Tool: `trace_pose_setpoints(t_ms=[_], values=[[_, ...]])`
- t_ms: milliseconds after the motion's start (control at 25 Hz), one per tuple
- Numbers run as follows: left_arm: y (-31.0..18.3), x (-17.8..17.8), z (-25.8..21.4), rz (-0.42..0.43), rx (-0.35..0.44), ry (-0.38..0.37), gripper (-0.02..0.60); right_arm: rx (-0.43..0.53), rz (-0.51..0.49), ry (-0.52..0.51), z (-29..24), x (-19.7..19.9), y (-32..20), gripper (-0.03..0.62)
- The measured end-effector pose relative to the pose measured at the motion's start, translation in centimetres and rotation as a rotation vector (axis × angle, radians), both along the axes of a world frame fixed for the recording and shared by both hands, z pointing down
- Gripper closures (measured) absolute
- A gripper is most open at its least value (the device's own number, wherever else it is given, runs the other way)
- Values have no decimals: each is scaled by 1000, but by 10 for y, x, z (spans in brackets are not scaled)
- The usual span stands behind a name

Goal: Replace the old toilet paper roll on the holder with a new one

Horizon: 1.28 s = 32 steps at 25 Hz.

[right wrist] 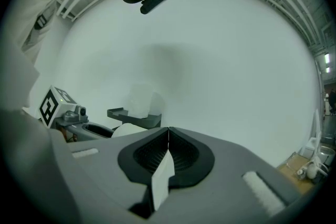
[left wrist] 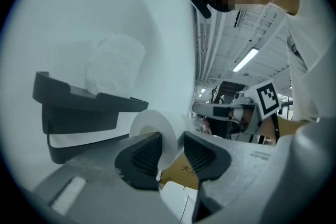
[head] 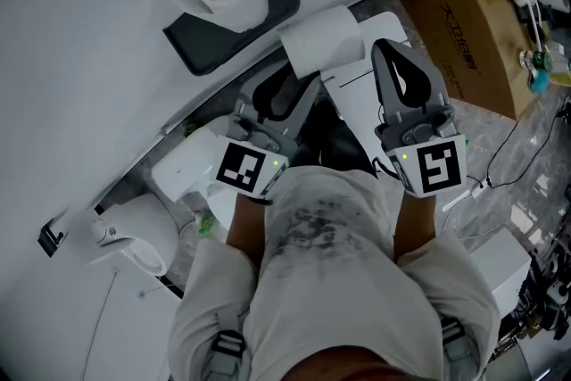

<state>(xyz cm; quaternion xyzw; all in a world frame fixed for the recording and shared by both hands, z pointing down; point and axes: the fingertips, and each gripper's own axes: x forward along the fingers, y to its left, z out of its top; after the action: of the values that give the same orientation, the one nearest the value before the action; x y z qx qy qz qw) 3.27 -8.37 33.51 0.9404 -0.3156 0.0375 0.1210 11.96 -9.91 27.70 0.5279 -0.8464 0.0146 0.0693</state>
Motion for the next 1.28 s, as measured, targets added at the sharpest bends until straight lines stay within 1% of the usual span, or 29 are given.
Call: trace_pose_setpoints(t_ms=[360,480,840,920,1080,1280], values=[[14,-27,-6,-39,2,9,436,25,-72,8,-15,-31,0,582],[18,-38,-8,-72,-30,19,436,34,-104,10,-20,-44,-3,564],[30,-64,-8,-126,-48,18,436,72,-205,10,-35,-83,-18,527],[31,-68,-8,-136,-48,18,436,76,-227,10,-38,-92,-23,508],[32,-75,-10,-157,-45,19,436,75,-264,7,-41,-107,-36,437],[36,-82,-8,-176,-53,19,436,64,-271,-8,-42,-119,-53,380]])
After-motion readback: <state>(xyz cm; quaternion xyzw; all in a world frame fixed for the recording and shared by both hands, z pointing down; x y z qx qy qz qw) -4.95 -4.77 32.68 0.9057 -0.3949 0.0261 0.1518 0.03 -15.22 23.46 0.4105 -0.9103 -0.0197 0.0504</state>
